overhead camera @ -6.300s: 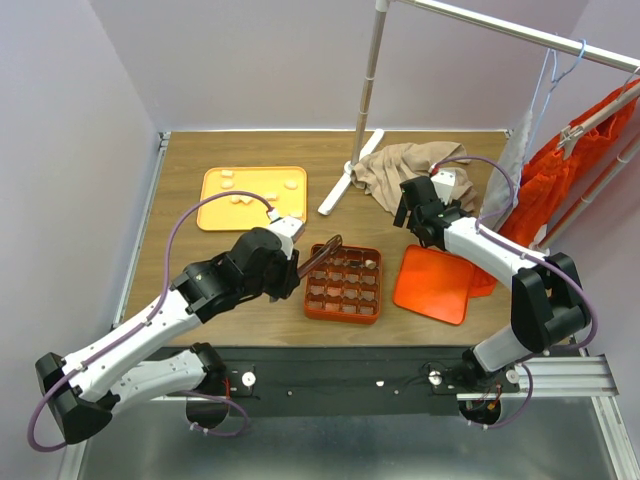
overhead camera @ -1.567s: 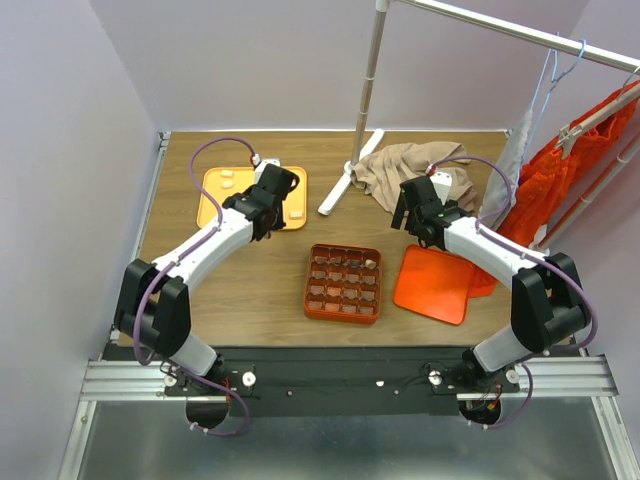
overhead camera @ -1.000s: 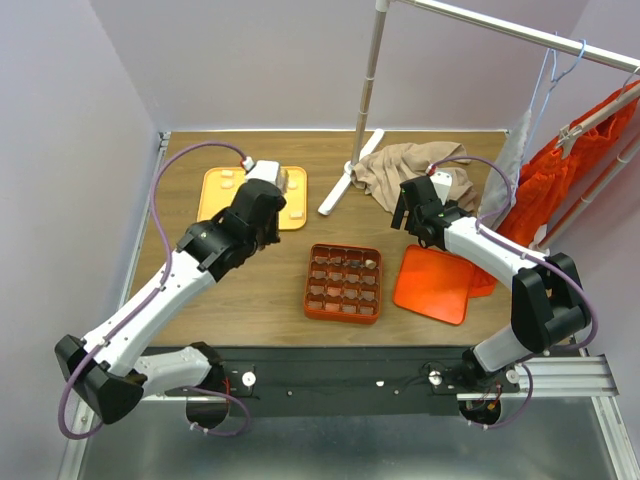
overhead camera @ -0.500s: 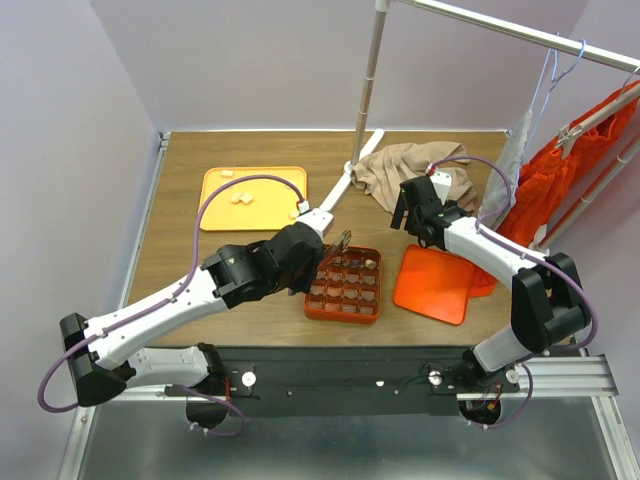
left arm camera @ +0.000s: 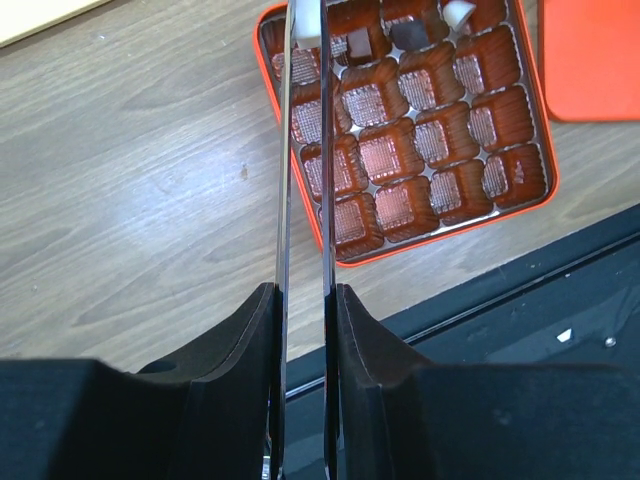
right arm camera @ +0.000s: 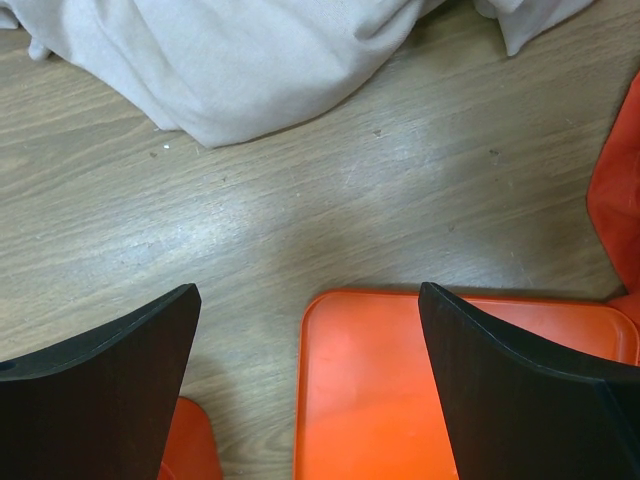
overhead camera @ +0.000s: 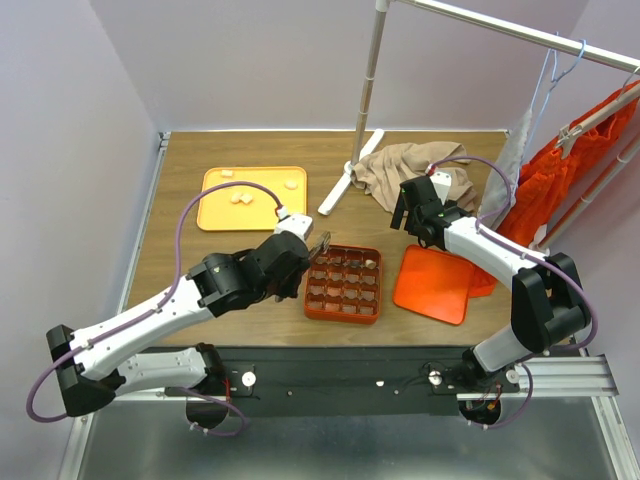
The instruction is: Pack the chocolate
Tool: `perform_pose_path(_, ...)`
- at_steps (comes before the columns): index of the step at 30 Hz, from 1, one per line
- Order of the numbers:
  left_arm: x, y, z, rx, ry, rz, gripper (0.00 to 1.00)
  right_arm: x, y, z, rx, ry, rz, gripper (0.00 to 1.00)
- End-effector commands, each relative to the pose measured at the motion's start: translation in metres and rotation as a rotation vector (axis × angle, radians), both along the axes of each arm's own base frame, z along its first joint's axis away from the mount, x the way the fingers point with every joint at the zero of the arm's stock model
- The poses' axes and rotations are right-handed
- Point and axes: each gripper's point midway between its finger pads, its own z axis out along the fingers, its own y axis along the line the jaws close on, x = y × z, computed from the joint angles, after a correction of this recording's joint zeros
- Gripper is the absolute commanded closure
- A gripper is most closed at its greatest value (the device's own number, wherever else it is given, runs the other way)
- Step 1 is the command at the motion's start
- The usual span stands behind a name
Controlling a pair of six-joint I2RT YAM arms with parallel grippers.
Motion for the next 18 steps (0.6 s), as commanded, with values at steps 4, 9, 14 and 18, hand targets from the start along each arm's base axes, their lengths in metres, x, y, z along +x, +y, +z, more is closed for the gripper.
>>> perform_pose_path(4,0.004,0.003,-0.005,0.001,-0.003,0.055,1.00,0.000,0.001,0.003,0.009,0.006,0.008,0.01)
perform_pose_path(9,0.003,0.005,-0.003,-0.009,-0.008,0.060,1.00,-0.001,0.000,0.004,0.005,0.002,0.004,0.01)
perform_pose_path(14,0.002,0.002,-0.010,-0.003,0.009,0.047,1.00,-0.001,0.001,0.003,0.008,0.007,0.008,0.01)
perform_pose_path(18,0.002,0.000,-0.012,0.007,0.014,0.045,0.99,0.001,0.002,0.005,0.007,0.004,0.015,0.01)
